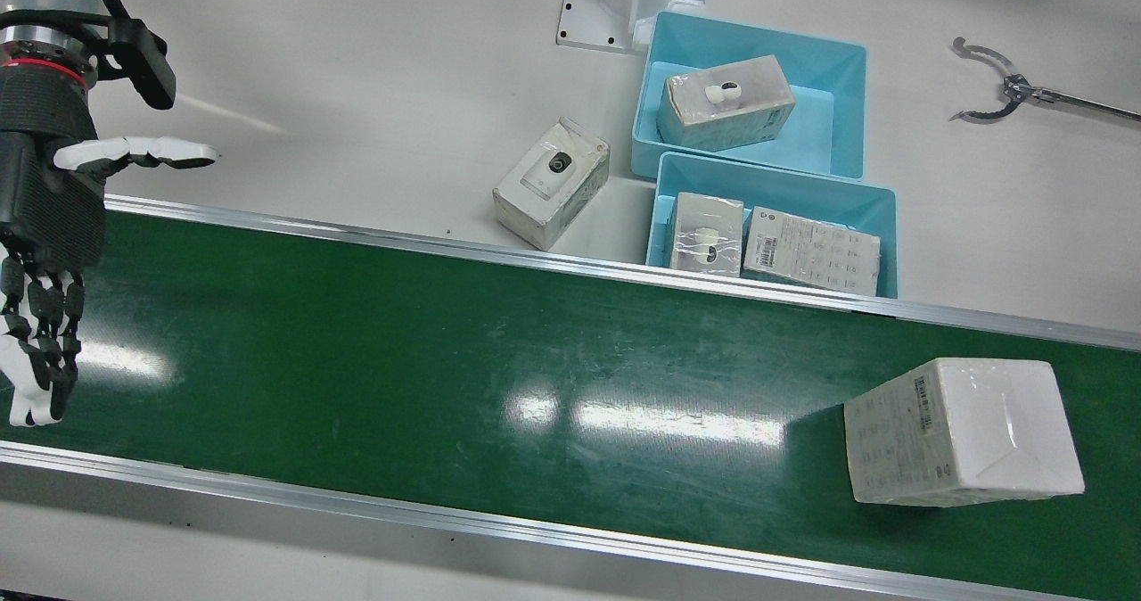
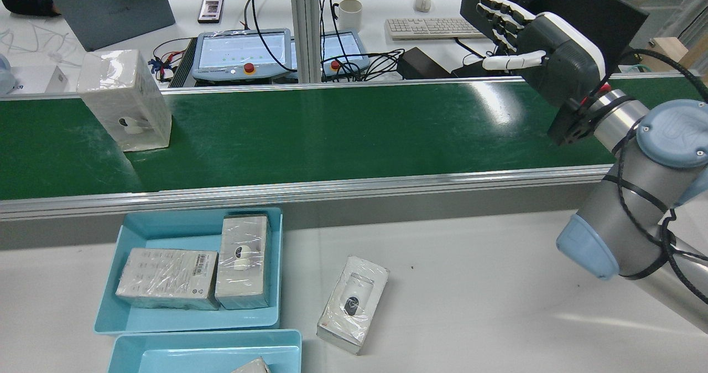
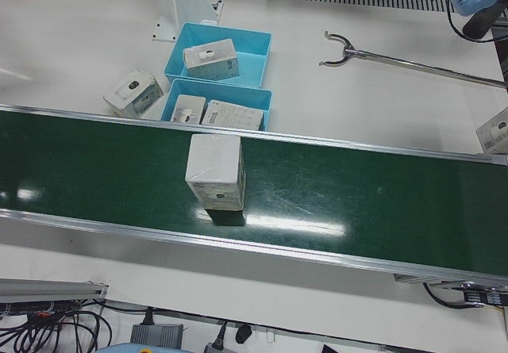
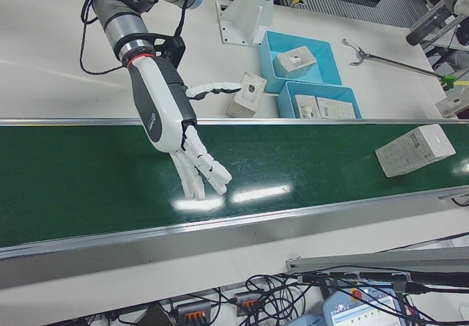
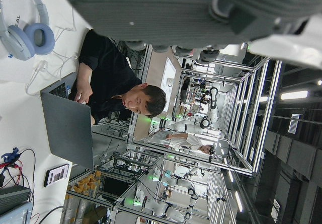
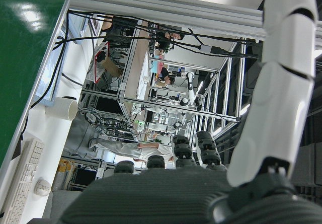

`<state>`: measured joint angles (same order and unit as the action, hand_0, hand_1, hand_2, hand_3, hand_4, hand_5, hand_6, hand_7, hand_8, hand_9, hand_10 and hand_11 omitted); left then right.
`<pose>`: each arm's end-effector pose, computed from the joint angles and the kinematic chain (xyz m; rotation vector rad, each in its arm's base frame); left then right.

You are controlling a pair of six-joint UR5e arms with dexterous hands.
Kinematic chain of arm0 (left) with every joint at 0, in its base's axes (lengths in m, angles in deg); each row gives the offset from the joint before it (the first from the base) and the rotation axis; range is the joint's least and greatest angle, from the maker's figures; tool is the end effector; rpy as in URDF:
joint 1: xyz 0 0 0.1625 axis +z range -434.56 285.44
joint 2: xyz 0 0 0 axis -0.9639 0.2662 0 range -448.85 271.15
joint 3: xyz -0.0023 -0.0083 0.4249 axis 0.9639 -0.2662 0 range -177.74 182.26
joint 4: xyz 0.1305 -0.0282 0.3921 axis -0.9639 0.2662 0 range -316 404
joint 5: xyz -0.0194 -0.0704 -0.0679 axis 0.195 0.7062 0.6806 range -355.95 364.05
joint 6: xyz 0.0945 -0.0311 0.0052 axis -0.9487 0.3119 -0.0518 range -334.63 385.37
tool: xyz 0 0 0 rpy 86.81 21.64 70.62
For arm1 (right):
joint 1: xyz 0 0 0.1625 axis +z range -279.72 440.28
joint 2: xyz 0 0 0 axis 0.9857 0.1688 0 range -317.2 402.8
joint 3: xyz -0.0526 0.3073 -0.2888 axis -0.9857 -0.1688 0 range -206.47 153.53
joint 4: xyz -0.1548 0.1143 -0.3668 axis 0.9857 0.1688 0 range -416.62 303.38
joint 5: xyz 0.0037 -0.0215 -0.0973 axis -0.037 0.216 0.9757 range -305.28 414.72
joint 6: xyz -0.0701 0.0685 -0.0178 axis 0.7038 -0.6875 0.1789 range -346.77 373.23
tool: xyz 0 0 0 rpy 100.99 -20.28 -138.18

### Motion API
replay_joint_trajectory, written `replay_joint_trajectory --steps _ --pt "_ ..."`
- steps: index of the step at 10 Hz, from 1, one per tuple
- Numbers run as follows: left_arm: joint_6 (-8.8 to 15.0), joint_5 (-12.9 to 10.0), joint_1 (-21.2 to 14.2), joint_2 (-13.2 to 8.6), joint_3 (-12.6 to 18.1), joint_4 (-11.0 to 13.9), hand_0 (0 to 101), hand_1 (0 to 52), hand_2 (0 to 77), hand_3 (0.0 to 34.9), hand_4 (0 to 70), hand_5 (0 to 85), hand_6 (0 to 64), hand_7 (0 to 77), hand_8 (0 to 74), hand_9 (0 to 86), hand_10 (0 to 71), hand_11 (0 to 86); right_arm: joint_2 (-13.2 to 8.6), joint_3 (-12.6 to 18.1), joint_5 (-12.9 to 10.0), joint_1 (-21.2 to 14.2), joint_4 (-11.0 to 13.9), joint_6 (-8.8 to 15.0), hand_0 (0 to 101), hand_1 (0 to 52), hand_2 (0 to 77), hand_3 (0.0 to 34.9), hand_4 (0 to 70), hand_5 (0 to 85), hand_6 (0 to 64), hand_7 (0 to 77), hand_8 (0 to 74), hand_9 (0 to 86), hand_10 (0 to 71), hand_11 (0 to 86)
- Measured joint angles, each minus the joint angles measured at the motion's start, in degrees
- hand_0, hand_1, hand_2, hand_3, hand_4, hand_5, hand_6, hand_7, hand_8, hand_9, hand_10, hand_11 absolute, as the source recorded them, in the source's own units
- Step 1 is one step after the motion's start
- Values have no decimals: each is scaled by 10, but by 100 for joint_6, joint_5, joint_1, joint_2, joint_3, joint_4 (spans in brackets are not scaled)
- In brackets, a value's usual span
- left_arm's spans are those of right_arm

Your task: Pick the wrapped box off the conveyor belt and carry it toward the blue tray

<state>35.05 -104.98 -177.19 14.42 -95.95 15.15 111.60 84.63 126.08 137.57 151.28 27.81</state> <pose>-0.2171 -0.5078 0.5436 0.3299 -2.0087 2.2970 -0.1637 -0.5604 0.3678 -0.0727 -2.2889 1.7633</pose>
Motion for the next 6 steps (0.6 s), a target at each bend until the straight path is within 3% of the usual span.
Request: replay_joint_trajectory --steps 6 --pt "0 0 0 0 0 0 0 0 5 0 0 11 0 0 0 0 0 0 -53 -108 0 -157 -13 -8 427 109 131 77 5 131 0 22 5 16 0 11"
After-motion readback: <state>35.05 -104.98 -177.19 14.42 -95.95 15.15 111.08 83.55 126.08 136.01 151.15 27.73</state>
